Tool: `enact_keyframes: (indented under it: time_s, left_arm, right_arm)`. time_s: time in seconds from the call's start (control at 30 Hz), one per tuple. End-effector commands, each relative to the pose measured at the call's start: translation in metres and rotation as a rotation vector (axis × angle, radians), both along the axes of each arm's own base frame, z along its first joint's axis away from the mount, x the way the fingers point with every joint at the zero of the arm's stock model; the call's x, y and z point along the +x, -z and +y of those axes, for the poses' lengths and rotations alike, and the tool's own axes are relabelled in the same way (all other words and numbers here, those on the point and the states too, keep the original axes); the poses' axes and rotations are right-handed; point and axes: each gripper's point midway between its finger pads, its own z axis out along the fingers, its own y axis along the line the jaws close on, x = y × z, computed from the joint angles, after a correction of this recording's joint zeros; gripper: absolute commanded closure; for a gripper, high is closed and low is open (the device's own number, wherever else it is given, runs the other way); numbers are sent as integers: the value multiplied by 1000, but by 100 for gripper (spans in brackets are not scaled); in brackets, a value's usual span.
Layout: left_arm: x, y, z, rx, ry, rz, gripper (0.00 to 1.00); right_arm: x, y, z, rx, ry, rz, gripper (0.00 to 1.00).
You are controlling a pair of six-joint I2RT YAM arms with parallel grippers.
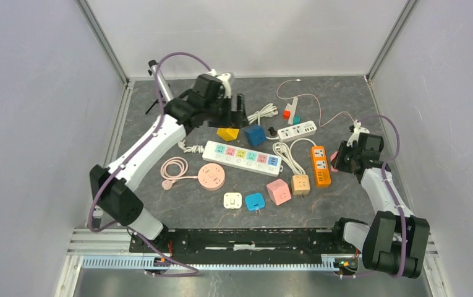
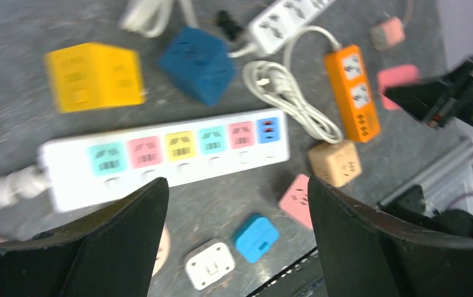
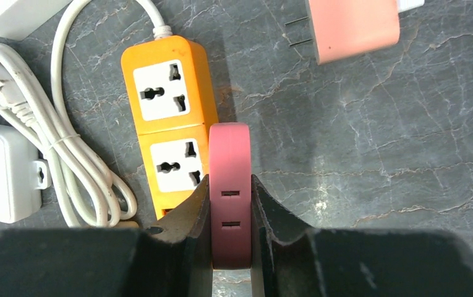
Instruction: Pull the plug off the socket
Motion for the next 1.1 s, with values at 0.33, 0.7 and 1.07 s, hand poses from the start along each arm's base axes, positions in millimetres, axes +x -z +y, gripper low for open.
enact_keyframes:
  time_s: [0.33,0.7,1.07]
  left_arm:
    - [19,-59,125,180,-253,-237,7]
    - [9,-59,136,181,-279,-243,2]
    - [9,-63,138,171,-292,-247,0]
  right_arm:
    - [5,7,-4,-26,-121,8,69]
    - [4,1,-37,-166,9,38,25]
    - [25,-30,-33,-135,28,-109,27]
